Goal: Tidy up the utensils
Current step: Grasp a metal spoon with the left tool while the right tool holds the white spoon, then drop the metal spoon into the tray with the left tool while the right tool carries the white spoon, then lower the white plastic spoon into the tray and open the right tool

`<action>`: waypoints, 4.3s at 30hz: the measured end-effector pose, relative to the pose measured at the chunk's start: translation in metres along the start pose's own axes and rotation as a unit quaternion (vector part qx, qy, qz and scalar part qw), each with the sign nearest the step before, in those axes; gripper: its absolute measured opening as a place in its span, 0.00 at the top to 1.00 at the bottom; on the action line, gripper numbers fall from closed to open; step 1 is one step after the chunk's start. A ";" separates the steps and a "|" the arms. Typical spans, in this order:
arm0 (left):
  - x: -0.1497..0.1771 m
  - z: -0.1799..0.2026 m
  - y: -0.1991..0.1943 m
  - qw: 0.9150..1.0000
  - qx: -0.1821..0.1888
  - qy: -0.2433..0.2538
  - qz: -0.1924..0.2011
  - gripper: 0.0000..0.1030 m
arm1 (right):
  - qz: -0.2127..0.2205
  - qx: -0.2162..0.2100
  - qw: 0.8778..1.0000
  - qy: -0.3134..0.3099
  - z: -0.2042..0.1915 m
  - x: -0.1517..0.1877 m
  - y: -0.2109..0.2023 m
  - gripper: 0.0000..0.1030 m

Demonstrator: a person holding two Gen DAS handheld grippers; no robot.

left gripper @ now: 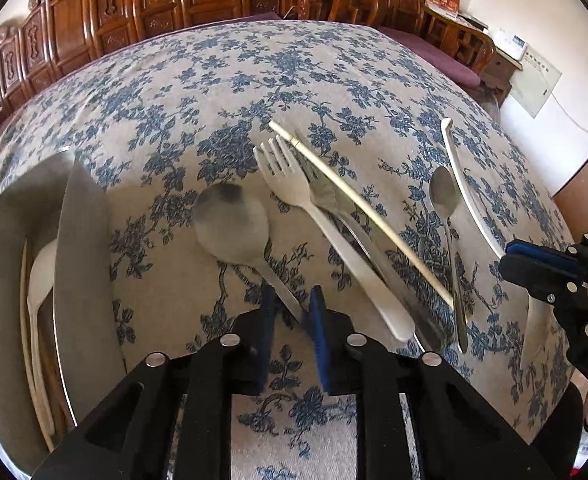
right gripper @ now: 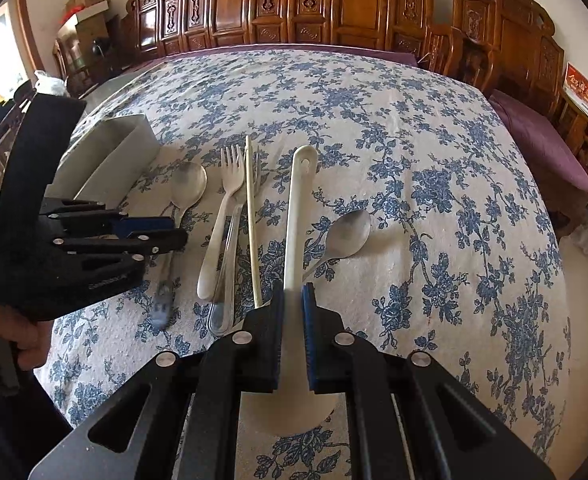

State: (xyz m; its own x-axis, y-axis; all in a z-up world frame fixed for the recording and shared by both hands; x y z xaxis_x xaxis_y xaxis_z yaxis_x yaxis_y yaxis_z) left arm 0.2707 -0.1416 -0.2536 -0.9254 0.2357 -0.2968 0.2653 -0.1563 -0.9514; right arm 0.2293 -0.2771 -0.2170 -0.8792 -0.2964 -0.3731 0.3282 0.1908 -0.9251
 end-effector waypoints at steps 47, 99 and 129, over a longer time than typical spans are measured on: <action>0.035 -0.066 -0.143 0.992 -0.020 -0.006 0.121 0.95 | 0.036 -0.035 0.997 -0.057 -0.086 -0.036 -0.024 0.89; 0.039 -0.158 -0.079 0.995 -0.036 -0.082 0.046 0.94 | 0.050 -0.065 0.993 -0.084 -0.156 -0.082 -0.033 0.89; 0.091 -0.210 -0.198 0.978 -0.081 -0.112 0.156 0.87 | 0.046 -0.094 0.988 -0.111 -0.250 -0.141 -0.003 0.89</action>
State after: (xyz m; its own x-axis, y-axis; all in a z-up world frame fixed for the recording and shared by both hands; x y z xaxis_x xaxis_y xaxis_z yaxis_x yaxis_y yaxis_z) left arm 0.1908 0.1127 -0.1100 -0.8241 -0.0176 -0.5661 0.5664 -0.0290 -0.8236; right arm 0.2659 -0.0022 -0.1437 -0.7444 -0.4644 -0.4798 0.3142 0.3905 -0.8653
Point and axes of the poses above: each gripper's, at about its wrist camera, not at the fingertips, and y roughly the way its jaws point, z to its right, x to its underside, the point moved 3 cm from there along y, roughly the way its jaws point, and after that the axes turned 11 degrees about -z, right-handed, at the moved point
